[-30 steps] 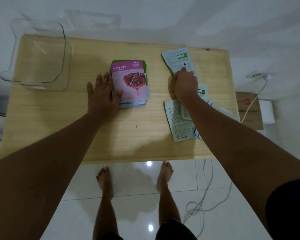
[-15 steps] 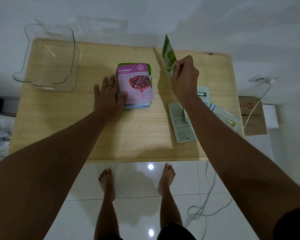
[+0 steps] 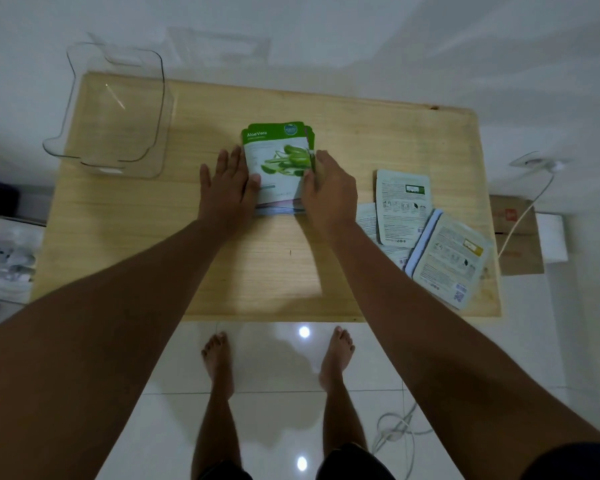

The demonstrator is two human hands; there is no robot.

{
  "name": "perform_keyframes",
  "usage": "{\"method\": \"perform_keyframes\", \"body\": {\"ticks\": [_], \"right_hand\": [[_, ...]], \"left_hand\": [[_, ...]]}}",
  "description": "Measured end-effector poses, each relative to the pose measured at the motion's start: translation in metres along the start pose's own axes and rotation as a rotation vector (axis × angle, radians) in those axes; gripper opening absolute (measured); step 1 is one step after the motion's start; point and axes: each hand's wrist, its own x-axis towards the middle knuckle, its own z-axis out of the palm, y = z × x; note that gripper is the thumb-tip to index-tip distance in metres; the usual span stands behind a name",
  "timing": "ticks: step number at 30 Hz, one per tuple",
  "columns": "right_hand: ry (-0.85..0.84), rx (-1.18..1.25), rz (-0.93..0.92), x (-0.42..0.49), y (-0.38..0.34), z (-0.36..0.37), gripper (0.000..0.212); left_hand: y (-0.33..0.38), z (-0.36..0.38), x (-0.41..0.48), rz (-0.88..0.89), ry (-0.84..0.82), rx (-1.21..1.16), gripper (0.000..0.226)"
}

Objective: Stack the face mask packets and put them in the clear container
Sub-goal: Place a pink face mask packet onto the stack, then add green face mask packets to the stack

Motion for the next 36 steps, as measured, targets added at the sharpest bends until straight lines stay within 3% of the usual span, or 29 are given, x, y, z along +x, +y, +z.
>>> {"method": "perform_keyframes", "body": {"ticks": [3,7,14,16,19,22,30,32,36], "right_hand": [[-0.122,-0.130,-0.103,-0.004,0.000,0.011,0.042],[-0.200,-0.249,-0.164,-0.006,0.001,0.021,0.041],[-0.212,-0.154,-0.143,-0.001,0.010,0.004,0.043],[-0.175,-0.256,-0.066,0.006,0.024,-0.015,0.048],[-0.212,-0.542,0.230,0.015,0.051,-0.044,0.064],[-0.255,-0.530,0.433,0.015,0.066,-0.060,0.070],[-0.312,-0.561,0.357,0.005,0.073,-0.051,0.048],[-0.255,-0.478,0.344,0.003,0.074,-0.051,0.044],[0.059,-0.135,0.230,0.004,0.060,-0.058,0.026]], "left_hand": [[0.000,0.002,0.000,-0.010,0.012,-0.021,0.067],[0.000,0.003,-0.001,0.004,0.036,-0.007,0.066],[-0.002,0.008,0.000,0.005,0.052,0.018,0.062],[-0.002,0.006,0.000,0.001,0.043,0.013,0.063],[-0.001,0.003,0.001,-0.009,0.020,0.007,0.065],[0.001,0.002,0.002,-0.015,0.005,0.009,0.064],[0.003,0.003,0.002,-0.027,0.004,0.004,0.064],[0.003,0.004,0.001,-0.024,0.020,0.004,0.063],[0.002,0.004,0.000,-0.011,0.033,0.009,0.064]]}}
